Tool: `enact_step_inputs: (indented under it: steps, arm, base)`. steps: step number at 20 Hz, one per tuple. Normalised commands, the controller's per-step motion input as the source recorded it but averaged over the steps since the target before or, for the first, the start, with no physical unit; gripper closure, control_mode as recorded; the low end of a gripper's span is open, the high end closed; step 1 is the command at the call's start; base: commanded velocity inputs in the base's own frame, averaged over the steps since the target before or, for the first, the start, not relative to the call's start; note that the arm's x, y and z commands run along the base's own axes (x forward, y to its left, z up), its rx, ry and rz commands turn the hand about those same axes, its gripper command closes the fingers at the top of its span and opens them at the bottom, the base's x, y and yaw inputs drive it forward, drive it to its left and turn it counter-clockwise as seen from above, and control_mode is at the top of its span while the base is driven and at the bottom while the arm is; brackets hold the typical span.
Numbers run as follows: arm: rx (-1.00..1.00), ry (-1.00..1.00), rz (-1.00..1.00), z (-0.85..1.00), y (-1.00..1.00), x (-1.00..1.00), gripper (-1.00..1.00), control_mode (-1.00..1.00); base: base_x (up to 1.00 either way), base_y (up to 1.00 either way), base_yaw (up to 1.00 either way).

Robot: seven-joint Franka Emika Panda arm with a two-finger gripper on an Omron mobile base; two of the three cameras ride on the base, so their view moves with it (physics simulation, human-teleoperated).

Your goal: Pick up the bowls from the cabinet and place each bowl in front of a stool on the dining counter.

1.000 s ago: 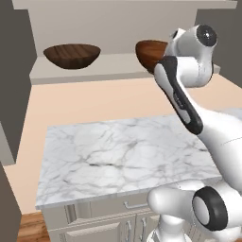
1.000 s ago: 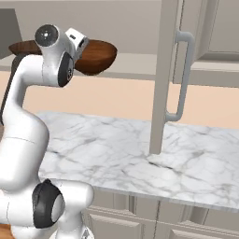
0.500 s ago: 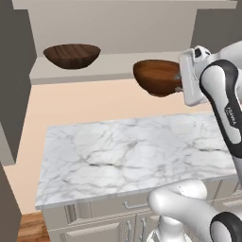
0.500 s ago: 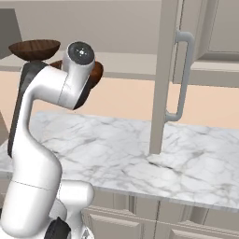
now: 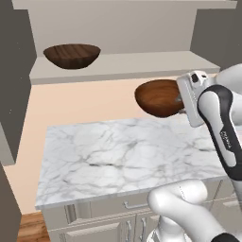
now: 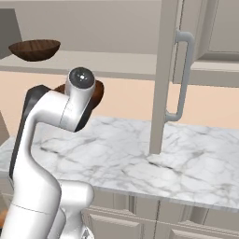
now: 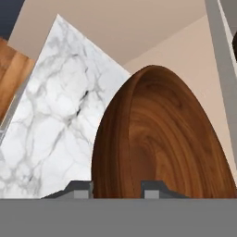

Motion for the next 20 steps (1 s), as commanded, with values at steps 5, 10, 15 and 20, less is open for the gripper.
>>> enact_step_inputs:
  steps: [5, 10, 15, 20]
  arm:
    - [0.09, 0.00, 0.00, -0.25, -0.09, -0.45, 1.00, -1.00]
    - [0.09, -0.01, 0.00, -0.02, -0.16, -0.47, 1.00, -1.00]
    - [0.02, 0.00, 0.00, 0.00, -0.10, -0.26, 1.00, -1.00]
    - [0.00, 0.00, 0.00, 0.00, 0.00, -0.01, 1.00, -1.00]
  base:
    - [0.00, 0.00, 0.00]
    - [0.00, 0.00, 0.00]
    - [0.00, 0.00, 0.00]
    - [0.00, 0.00, 0.00]
